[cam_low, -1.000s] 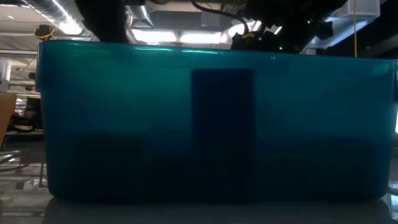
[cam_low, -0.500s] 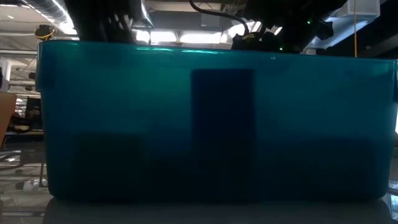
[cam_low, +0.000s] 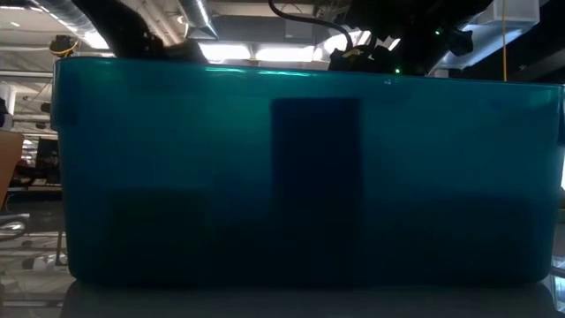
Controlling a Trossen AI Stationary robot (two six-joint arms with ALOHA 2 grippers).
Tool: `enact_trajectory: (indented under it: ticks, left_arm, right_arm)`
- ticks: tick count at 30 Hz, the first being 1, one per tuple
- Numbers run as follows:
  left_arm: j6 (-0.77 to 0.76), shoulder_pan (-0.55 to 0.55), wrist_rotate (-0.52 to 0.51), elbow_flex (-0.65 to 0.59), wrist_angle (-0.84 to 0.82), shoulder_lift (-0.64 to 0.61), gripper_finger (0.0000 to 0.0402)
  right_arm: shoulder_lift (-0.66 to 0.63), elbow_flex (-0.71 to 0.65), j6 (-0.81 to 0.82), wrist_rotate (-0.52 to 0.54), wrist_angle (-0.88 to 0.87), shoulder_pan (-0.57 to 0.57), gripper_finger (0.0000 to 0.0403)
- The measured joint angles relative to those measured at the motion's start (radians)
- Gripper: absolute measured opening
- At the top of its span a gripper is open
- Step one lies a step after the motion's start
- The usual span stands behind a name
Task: Sort blocks by size
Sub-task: Put the light blue rectangular block into the yellow bin
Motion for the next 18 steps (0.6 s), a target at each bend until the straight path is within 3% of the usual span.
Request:
enact_trajectory:
  ticks: [9, 18]
  left_arm:
    - [0.002, 0.053, 0.102, -0.117, 0.202, 0.0, 0.0211]
    - [0.001, 0.053, 0.106, -0.203, 0.34, 0.051, 0.0211]
  right_arm:
    - [0.0, 0.0, 0.004, 0.005, 0.001, 0.0, 0.0266]
    - [0.0, 0.0, -0.007, 0.012, 0.003, 0.0, 0.0266]
